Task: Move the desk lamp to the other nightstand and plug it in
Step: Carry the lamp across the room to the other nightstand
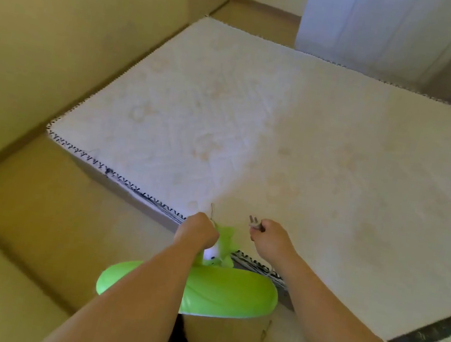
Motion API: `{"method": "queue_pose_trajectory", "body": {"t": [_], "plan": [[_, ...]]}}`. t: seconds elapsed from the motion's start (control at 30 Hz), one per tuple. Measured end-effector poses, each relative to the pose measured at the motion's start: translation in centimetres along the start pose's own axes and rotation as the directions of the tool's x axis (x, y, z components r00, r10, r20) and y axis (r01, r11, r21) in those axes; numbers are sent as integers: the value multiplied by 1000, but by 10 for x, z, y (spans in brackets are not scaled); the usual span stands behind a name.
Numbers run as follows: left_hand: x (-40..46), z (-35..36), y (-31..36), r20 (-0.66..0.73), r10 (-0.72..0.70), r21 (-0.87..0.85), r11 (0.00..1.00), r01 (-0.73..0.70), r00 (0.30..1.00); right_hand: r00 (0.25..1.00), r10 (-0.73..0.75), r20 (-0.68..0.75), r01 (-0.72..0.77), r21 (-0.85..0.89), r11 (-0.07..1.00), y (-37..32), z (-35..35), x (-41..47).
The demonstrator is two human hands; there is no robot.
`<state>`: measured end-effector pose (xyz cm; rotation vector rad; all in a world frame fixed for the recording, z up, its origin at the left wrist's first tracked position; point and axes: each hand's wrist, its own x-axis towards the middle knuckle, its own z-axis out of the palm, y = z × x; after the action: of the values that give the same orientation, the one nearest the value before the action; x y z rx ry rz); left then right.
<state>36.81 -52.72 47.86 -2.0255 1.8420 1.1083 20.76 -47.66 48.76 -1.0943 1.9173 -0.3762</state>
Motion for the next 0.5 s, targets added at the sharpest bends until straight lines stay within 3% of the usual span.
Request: {"method": "queue_pose_trajectory", "body": {"t": [0.2,0.5], "plan": [[28,-85,-142,-78,-177,-173,972,162,981,975,-166,147,191,-180,965,-137,112,24],[58,-171,-281,-96,-479,-396,823,408,872,873,-311,376,412,-226,883,-273,221,63]]}}
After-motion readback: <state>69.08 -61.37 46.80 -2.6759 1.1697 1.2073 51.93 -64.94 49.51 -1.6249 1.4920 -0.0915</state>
